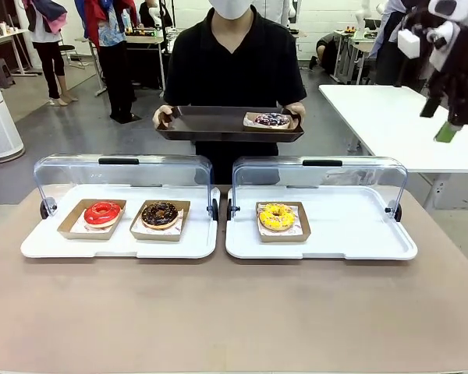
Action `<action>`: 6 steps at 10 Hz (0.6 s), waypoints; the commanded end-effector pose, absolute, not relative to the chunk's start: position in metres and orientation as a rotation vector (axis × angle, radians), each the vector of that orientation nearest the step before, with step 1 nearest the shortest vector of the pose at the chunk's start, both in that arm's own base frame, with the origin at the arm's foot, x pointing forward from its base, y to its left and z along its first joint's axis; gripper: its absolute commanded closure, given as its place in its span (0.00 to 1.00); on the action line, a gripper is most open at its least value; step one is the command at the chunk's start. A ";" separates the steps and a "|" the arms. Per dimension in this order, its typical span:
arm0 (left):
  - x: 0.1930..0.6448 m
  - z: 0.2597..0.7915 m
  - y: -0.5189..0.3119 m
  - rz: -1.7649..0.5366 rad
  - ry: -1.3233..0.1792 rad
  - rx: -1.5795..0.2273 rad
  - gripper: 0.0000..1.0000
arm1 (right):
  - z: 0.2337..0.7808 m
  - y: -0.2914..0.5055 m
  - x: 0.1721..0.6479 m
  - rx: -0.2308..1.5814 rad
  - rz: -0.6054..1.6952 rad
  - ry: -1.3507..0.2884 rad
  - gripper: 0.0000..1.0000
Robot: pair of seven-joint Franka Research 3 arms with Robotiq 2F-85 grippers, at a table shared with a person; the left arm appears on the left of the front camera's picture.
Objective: Provide the desired donut to the person.
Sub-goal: Place the picked Paper togo box onto the Handle tray extended by the person.
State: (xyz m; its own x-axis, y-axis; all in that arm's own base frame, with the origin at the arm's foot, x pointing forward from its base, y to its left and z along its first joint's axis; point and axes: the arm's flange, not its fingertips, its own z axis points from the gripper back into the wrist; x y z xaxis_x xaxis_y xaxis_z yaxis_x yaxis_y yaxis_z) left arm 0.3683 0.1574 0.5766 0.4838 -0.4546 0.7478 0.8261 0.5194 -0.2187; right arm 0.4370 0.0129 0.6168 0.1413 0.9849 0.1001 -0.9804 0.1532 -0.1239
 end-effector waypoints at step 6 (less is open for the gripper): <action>0.367 0.577 0.158 -0.849 -0.696 -0.632 0.00 | 0.588 0.007 0.427 -0.012 1.400 -0.183 0.00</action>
State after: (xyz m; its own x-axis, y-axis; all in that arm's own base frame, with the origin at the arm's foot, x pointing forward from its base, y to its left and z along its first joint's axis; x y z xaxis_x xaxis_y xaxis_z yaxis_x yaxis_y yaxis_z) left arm 0.3683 0.1574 0.5766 0.4838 -0.4546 0.7478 0.8260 0.5194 -0.2187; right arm 0.4260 0.0096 0.5851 0.1532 0.9803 0.1248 -0.9776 0.1688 -0.1257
